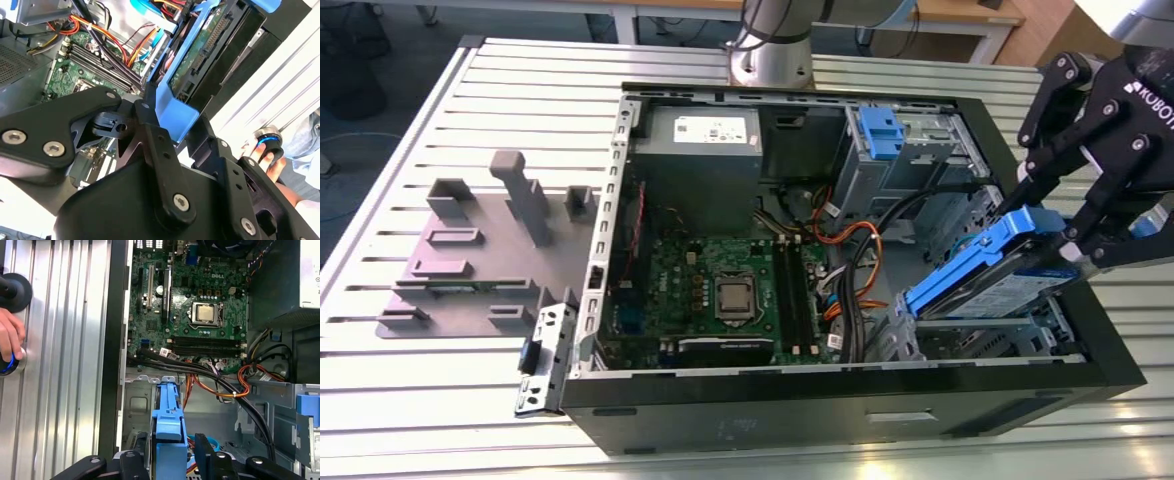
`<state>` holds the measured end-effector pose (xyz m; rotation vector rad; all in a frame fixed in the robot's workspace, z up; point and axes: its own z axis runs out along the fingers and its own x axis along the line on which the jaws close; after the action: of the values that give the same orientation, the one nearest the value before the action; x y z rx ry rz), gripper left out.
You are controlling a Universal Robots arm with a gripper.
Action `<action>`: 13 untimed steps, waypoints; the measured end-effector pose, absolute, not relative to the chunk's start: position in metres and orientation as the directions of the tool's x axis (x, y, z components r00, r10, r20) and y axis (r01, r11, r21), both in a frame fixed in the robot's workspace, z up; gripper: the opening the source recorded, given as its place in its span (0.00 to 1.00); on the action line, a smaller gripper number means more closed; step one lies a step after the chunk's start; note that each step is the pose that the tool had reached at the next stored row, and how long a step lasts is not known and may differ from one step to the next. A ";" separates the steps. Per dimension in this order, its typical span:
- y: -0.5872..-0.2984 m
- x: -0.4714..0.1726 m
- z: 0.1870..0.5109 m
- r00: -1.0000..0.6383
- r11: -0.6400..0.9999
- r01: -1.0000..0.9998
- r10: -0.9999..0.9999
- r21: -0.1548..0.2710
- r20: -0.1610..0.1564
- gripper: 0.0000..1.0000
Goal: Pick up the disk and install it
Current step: 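Insert the disk into the insertion slot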
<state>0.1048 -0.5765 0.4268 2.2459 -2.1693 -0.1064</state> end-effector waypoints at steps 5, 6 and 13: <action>-0.577 0.103 0.429 0.034 -0.036 -0.998 -0.999 0.058 -0.037 0.50; -0.577 0.103 0.429 0.034 -0.036 -0.998 -0.999 0.058 -0.037 0.50; -0.577 0.103 0.429 0.034 -0.036 -0.998 -0.999 0.058 -0.037 0.49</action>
<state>0.1032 -0.5765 0.4288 2.2470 -2.1704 -0.1053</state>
